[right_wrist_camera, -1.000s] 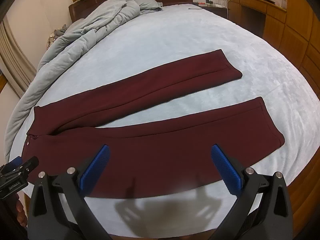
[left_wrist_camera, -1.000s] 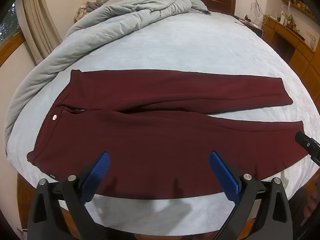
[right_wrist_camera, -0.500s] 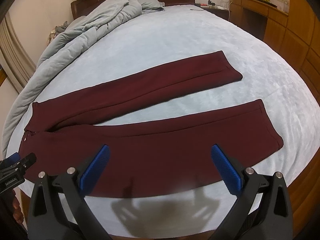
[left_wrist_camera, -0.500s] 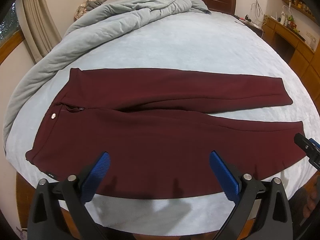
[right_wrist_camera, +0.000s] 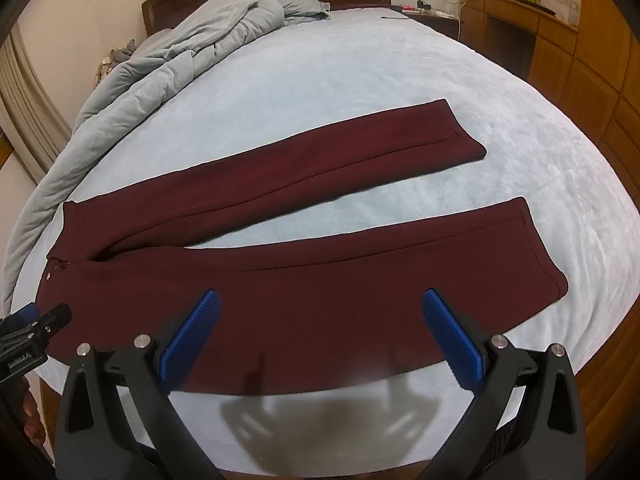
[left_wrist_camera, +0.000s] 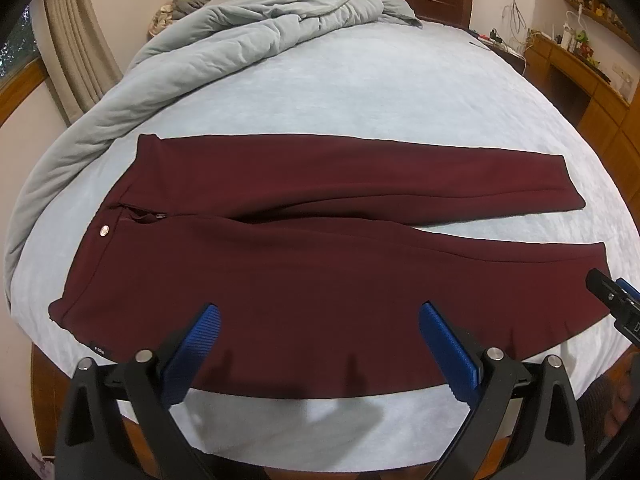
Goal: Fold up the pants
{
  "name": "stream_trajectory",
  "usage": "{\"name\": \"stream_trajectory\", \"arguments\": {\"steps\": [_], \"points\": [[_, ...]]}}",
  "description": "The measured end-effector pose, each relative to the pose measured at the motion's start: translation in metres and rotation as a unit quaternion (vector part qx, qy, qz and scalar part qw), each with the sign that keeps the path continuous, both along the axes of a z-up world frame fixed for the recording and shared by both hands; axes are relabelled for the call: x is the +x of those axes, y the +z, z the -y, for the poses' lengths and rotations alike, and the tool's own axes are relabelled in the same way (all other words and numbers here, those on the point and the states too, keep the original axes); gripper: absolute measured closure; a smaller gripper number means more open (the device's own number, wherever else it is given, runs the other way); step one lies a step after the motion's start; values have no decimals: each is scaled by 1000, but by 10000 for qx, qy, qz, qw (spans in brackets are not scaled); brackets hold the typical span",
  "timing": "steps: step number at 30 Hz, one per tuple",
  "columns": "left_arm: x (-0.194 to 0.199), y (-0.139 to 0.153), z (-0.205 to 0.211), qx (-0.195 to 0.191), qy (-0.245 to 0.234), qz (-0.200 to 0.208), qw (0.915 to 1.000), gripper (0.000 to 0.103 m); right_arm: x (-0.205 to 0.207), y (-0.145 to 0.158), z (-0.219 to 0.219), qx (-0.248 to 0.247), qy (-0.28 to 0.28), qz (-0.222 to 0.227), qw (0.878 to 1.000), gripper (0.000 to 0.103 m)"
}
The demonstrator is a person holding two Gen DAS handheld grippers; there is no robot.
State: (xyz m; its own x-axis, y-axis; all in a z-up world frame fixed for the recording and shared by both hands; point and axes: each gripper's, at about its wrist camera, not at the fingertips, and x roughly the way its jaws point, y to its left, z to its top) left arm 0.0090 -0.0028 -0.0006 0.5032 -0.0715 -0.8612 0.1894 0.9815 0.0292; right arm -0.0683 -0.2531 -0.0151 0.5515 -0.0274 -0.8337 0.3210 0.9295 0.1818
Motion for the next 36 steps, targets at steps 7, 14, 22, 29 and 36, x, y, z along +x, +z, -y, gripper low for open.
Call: {"name": "stream_trajectory", "arguments": {"steps": [7,14,22,29,36], "points": [[0,-1,0,7,-9,4,10000,4,0,-1,-1,13,-12,8,10000,3],[0,-1,2,23,-24,14,10000,4,1,-1,0,6,-9,32,10000,3],[1,-2,3,30,-23,19,10000,4,4,-2,1,-16,32,36,10000,3],[1,-3,3,27,-23,10,10000,4,5,-3,3,1,47,30,10000,3],[2,-3,3,30,-27,4,10000,4,4,-4,0,-27,81,50,10000,3]]}}
